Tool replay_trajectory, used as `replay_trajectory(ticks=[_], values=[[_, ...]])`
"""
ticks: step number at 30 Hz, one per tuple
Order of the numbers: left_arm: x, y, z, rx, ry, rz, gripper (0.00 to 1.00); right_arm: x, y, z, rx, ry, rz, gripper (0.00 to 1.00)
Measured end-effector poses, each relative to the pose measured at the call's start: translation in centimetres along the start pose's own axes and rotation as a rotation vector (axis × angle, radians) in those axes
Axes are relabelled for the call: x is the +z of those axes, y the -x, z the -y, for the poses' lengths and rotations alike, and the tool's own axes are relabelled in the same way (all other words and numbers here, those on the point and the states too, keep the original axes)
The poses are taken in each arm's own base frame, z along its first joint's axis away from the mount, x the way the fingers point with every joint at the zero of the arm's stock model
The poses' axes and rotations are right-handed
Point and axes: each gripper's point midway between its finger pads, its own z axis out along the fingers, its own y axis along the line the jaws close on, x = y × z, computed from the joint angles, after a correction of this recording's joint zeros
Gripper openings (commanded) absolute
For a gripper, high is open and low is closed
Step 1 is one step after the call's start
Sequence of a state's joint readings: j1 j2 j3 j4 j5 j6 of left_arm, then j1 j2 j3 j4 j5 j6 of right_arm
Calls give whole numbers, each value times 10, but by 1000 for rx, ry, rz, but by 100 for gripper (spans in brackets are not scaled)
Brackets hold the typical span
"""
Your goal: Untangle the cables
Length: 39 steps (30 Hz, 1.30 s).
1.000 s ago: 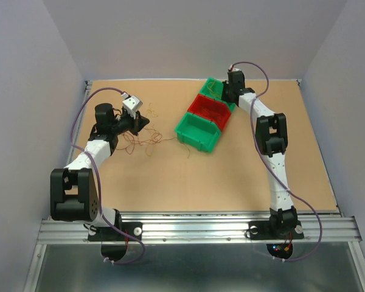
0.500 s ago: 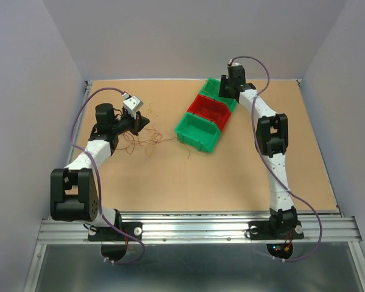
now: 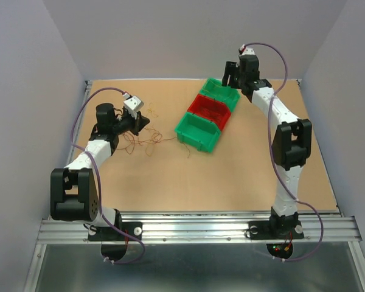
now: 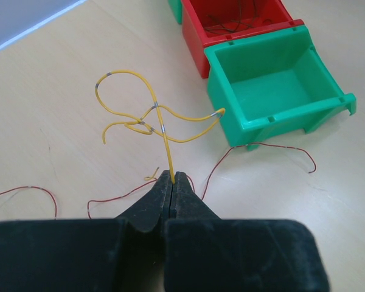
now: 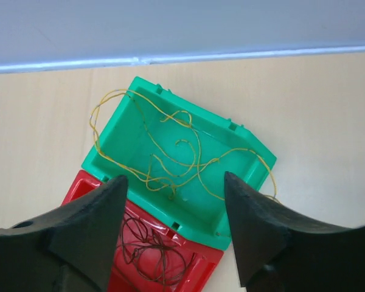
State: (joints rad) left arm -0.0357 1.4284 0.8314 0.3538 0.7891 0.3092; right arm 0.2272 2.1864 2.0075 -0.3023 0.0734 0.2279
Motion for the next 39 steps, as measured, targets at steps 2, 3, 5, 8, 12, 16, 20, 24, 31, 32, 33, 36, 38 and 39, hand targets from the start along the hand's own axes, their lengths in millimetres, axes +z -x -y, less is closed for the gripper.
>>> replay_trajectory(ticks=[2, 3, 5, 8, 12, 16, 20, 24, 31, 32, 33, 36, 38, 39], values=[[0, 0, 1, 5, -6, 0, 0, -16, 4, -3, -8, 17, 25, 82], [0, 0, 2, 6, -8, 0, 0, -30, 0, -9, -21, 43, 28, 83], [-1, 1, 4, 11, -18, 1, 0, -48, -11, -21, -49, 97, 29, 83], [-5, 5, 11, 23, -45, 4, 0, -81, -40, -64, -118, 249, 37, 85], [-13, 18, 26, 38, -101, 9, 0, -120, -89, -134, -218, 489, 44, 85], [-27, 50, 38, 95, -141, 43, 0, -146, -136, -187, -279, 671, 50, 84], [-55, 92, 58, 185, -158, 99, 0, -169, -157, -224, -308, 819, 90, 84], [-89, 142, 81, 280, -151, 177, 0, -192, -149, -266, -336, 960, 216, 84], [-144, 207, 121, 407, -134, 303, 0, -237, -144, -315, -353, 1144, 367, 83], [-151, 213, 127, 416, -135, 313, 0, -244, -142, -321, -354, 1169, 392, 83], [-154, 215, 129, 418, -137, 316, 0, -248, -143, -324, -357, 1185, 398, 82], [-163, 221, 138, 413, -146, 323, 0, -255, -148, -334, -364, 1228, 414, 82], [-167, 223, 143, 407, -153, 326, 0, -256, -157, -340, -372, 1251, 403, 81], [-168, 223, 144, 399, -159, 325, 0, -255, -162, -342, -376, 1255, 396, 81]])
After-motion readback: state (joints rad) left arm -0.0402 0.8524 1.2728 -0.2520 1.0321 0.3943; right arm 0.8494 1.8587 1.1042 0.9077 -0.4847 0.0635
